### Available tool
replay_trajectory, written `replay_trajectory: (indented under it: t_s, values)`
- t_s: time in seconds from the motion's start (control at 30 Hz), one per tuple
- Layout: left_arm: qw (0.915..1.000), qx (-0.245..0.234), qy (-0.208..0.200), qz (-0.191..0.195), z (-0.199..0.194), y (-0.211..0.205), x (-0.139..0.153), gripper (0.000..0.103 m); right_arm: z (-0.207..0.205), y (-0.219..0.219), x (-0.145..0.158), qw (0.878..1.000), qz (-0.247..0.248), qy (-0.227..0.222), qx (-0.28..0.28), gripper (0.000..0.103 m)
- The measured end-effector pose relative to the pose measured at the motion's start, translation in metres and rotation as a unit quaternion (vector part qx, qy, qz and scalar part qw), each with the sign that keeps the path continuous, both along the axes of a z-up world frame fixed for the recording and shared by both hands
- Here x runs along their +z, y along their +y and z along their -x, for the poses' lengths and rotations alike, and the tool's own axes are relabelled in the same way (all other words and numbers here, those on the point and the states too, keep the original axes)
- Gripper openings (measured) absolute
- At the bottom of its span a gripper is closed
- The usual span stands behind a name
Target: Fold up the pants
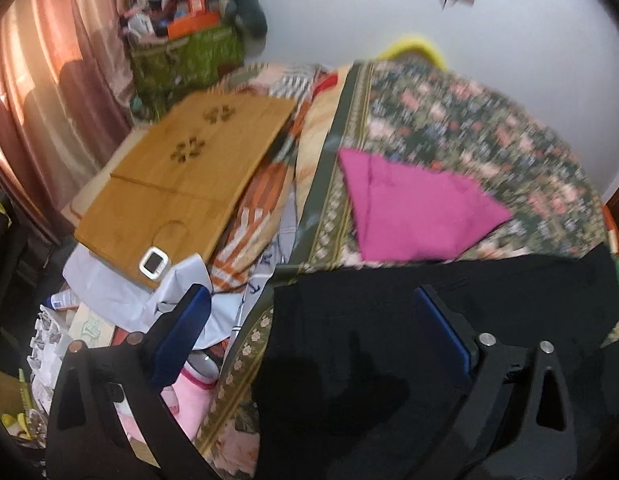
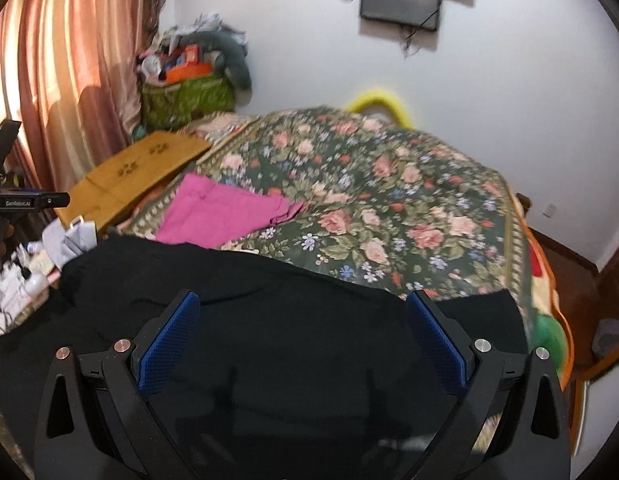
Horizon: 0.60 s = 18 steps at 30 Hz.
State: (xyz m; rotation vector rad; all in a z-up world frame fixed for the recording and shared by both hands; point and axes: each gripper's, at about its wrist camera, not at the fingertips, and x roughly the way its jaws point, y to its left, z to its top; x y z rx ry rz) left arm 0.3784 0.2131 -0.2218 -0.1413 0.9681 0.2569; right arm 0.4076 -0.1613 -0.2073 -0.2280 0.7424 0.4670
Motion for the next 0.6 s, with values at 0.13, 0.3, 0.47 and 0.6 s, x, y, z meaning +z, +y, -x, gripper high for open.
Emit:
replay_trajectory:
  t_s: [0.13, 0.3, 0.47, 0.6]
  values:
    - [0.9986, 0.0, 0.05, 0.018, -0.025, 0.013, -0.039, 0.092, -0.035, 0.015, -0.027, 0.999, 0.001, 0.039, 0.024, 0.101]
    - [0.9934, 0.0, 0.103, 0.05, -0.044, 0.021, -0.079, 0.078, -0.072, 0.024, -0.055, 0.996, 0.013, 0.084, 0.035, 0.096]
    - [0.9845, -0.016, 0.153, 0.085, -0.059, 0.025, -0.111, 0.067, -0.093, 0.036, -0.08, 0.991, 0.027, 0.12, 0.059, 0.088]
    - [0.9794, -0.002, 0.163, 0.119, -0.064, 0.032, -0.123, 0.065, -0.099, 0.047, -0.098, 0.985, 0.048, 0.143, 0.08, 0.078]
